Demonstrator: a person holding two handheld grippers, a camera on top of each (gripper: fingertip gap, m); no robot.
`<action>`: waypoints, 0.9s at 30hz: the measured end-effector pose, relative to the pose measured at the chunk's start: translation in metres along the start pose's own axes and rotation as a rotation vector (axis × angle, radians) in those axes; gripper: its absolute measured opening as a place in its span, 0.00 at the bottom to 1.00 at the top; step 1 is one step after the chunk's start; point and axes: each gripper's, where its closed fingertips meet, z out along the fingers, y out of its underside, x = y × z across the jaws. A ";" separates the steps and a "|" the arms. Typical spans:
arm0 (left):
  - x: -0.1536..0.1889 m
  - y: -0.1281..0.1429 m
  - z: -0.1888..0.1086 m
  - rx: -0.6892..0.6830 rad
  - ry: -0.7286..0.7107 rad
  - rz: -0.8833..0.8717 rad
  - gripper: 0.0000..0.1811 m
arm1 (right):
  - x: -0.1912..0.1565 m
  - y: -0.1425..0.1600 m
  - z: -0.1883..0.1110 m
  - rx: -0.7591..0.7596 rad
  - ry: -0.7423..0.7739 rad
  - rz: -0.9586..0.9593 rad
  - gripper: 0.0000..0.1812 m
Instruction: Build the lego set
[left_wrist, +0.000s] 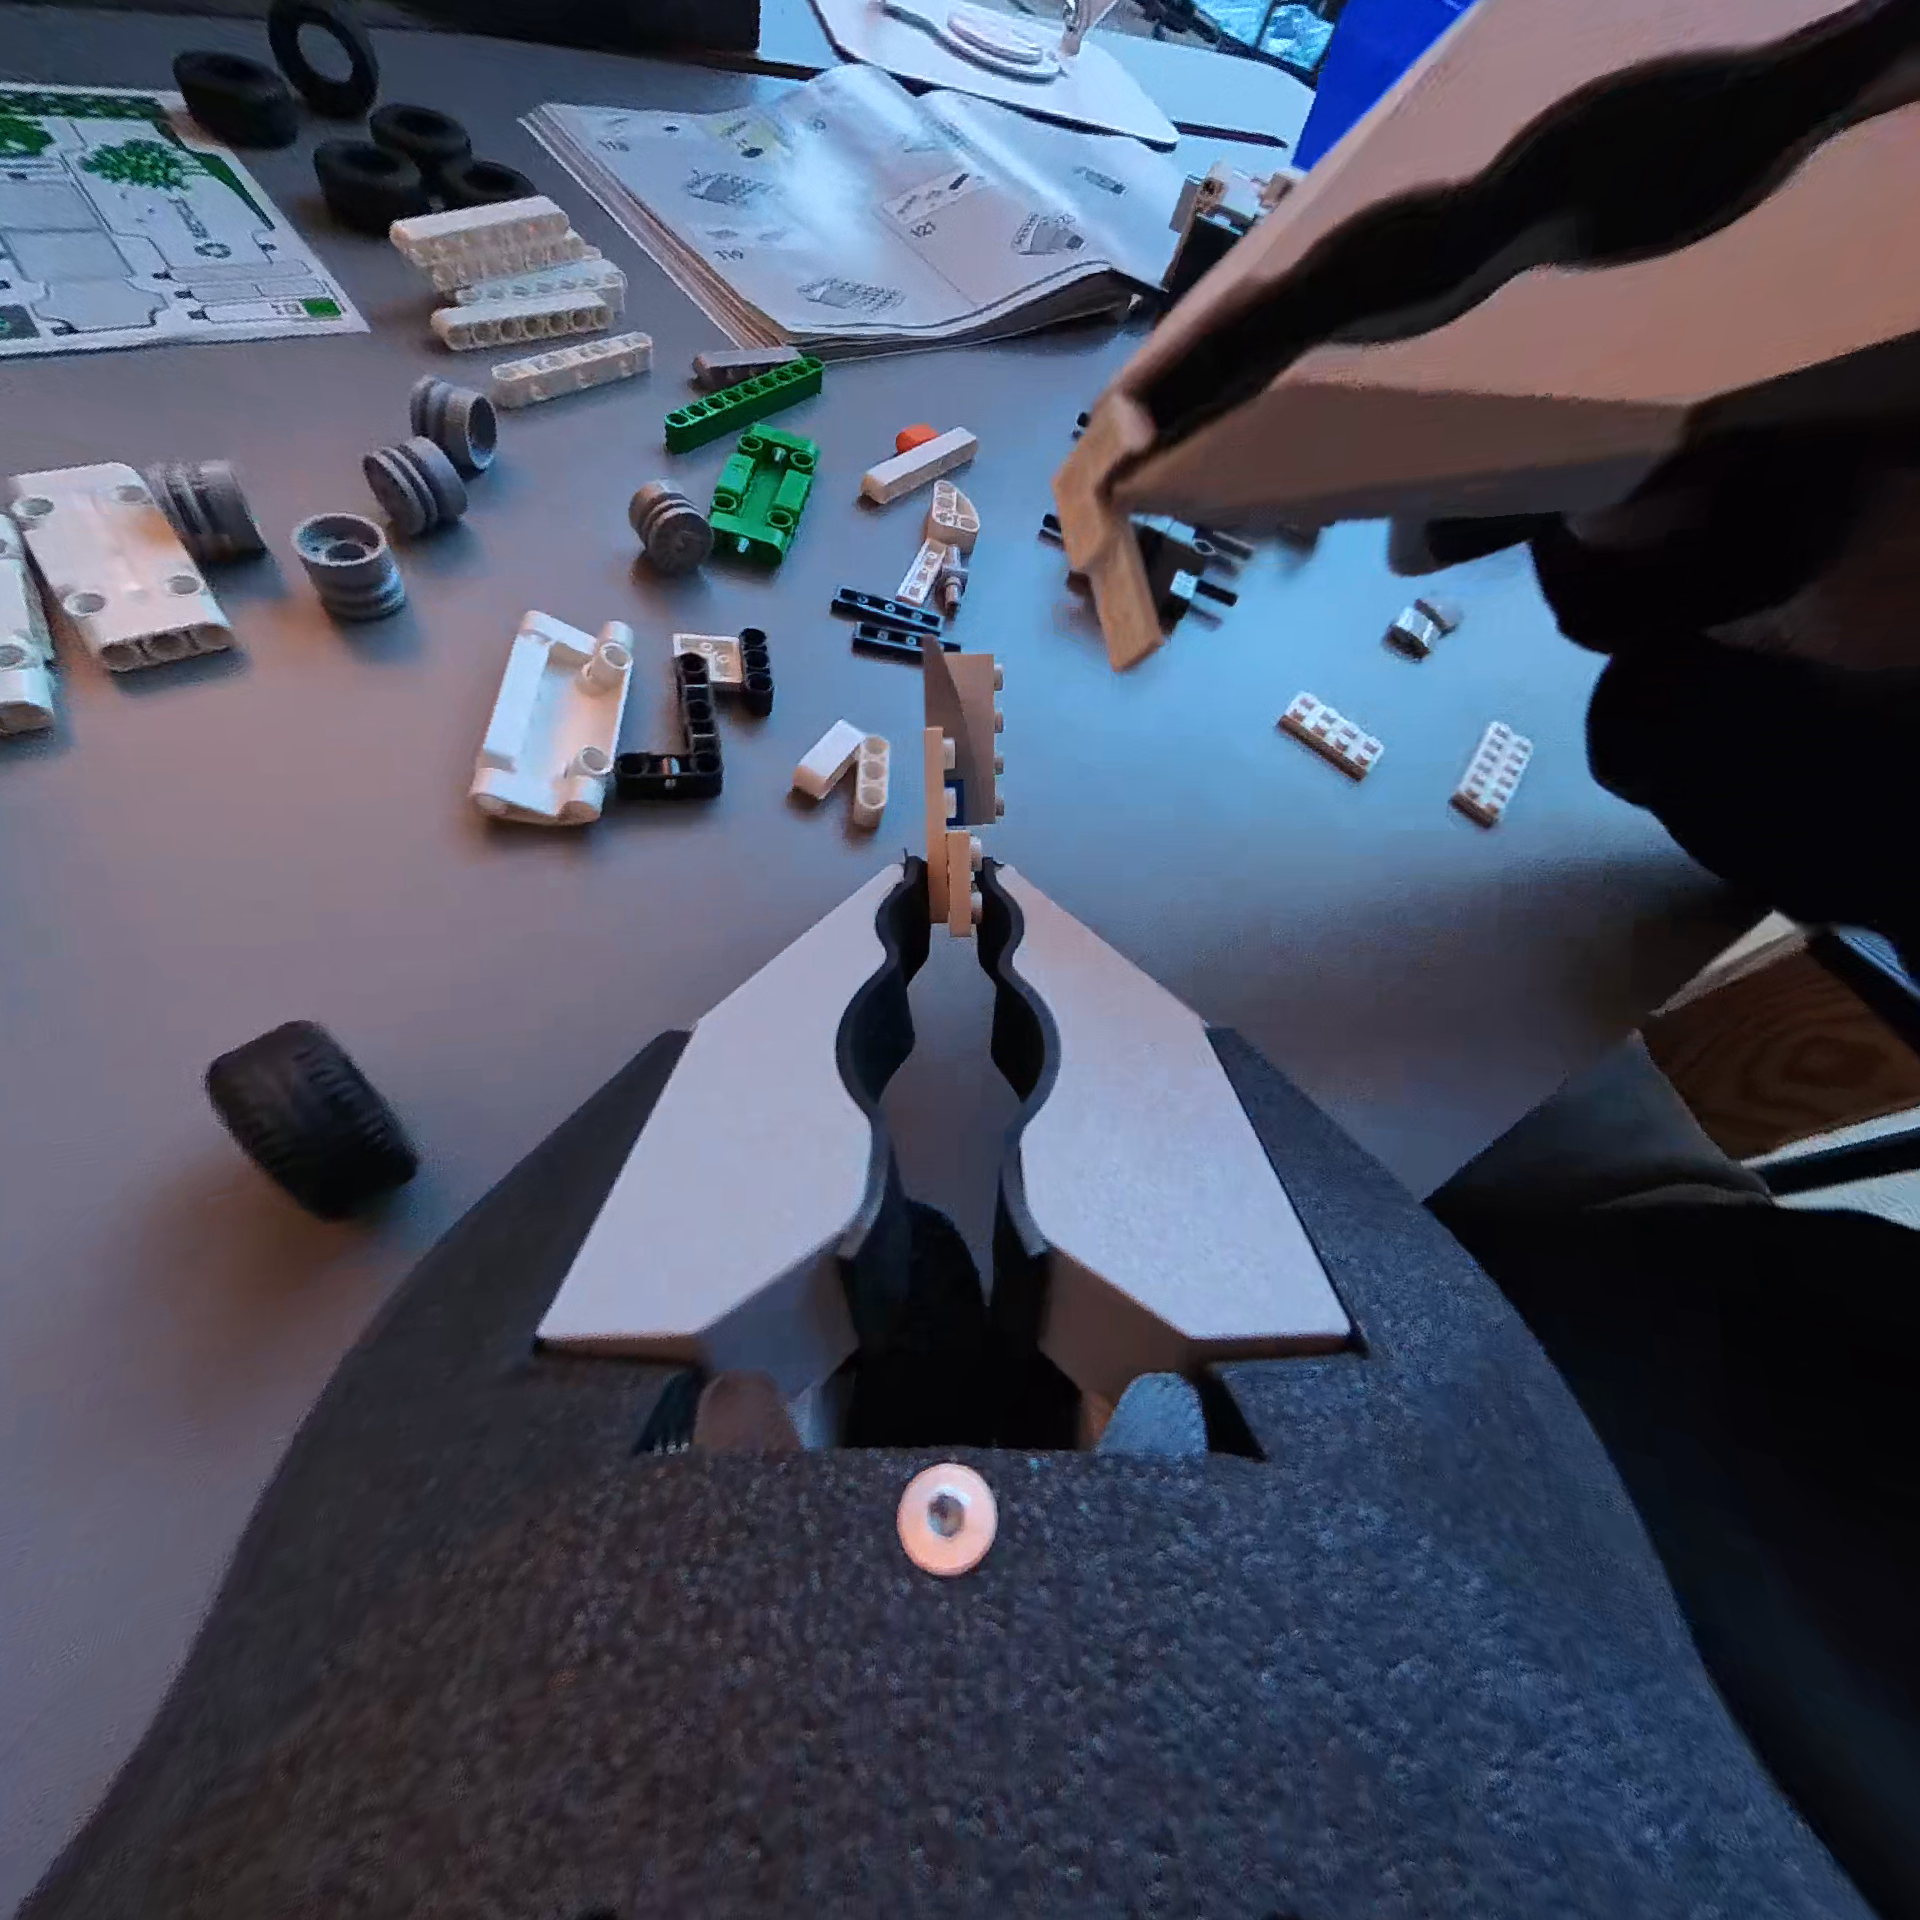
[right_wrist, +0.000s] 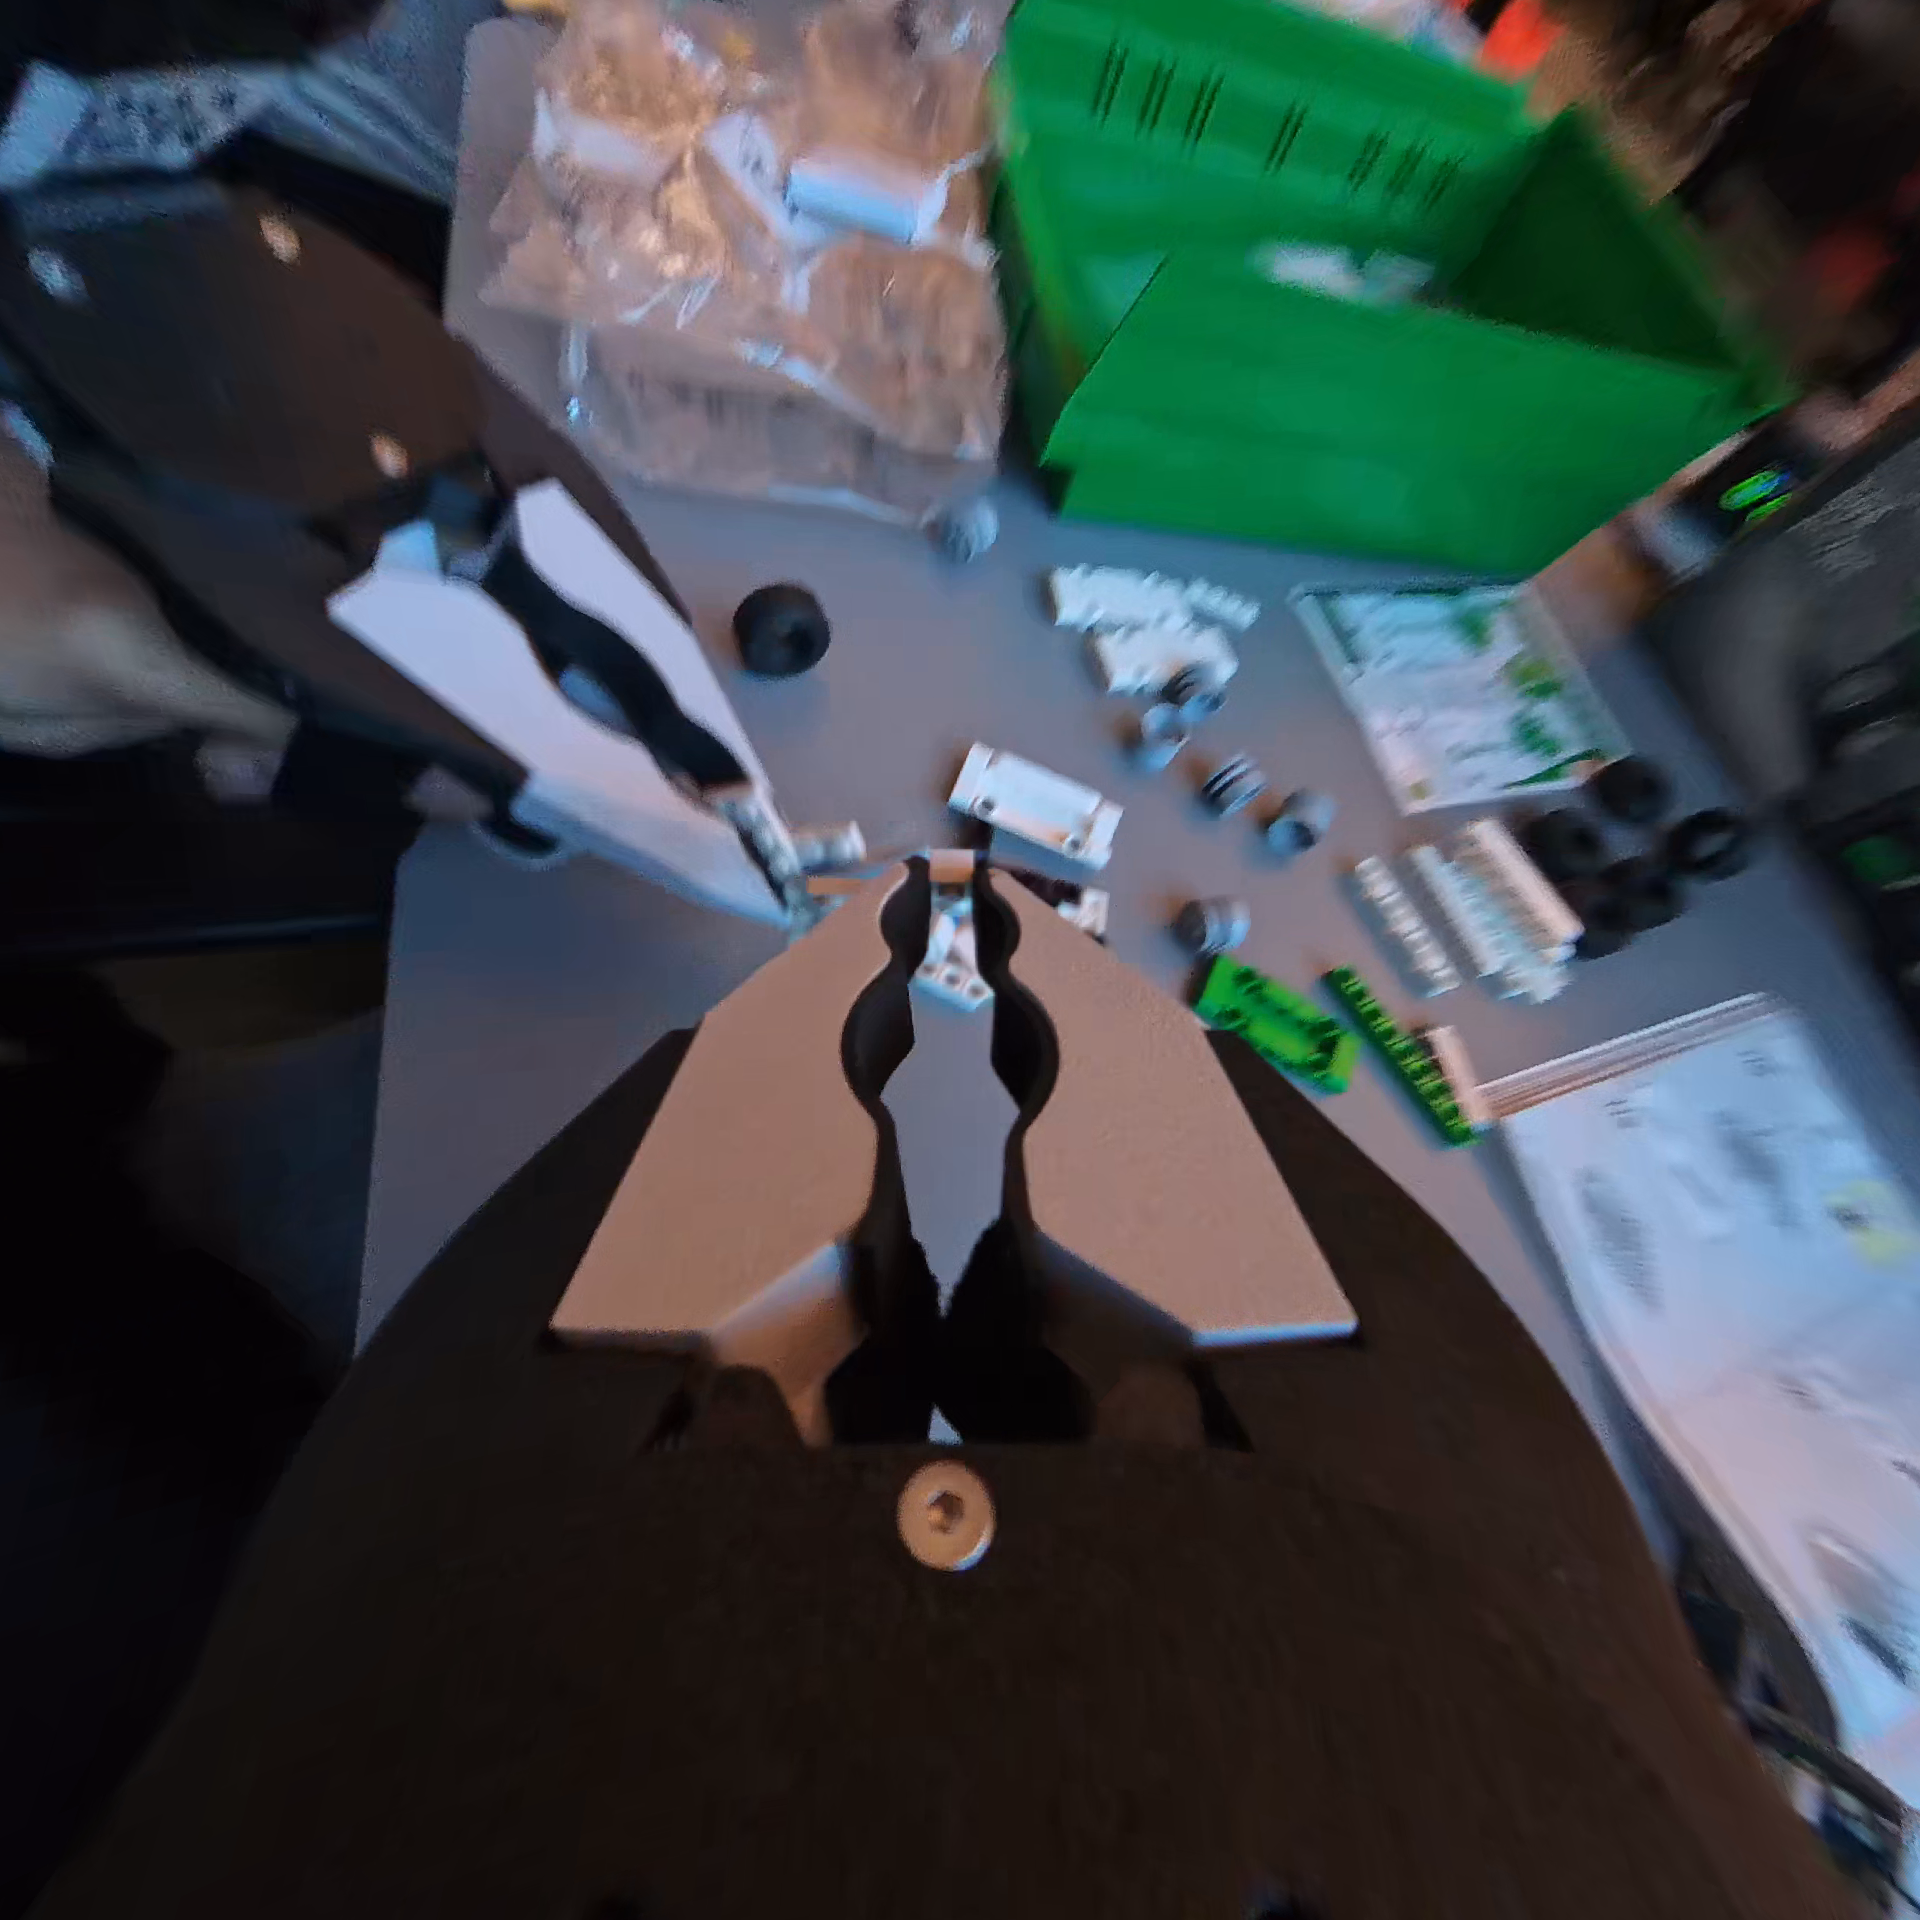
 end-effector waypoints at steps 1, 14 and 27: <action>0.001 0.000 0.003 -0.001 -0.025 0.003 0.04 | 0.001 -0.006 -0.002 0.017 0.053 -0.020 0.04; 0.023 0.007 0.019 -0.086 -0.037 -0.127 0.04 | -0.008 0.020 0.004 -0.217 0.163 -0.173 0.04; 0.038 -0.003 0.017 -0.052 0.117 -0.277 0.04 | -0.005 0.029 0.005 -0.479 0.121 -0.198 0.04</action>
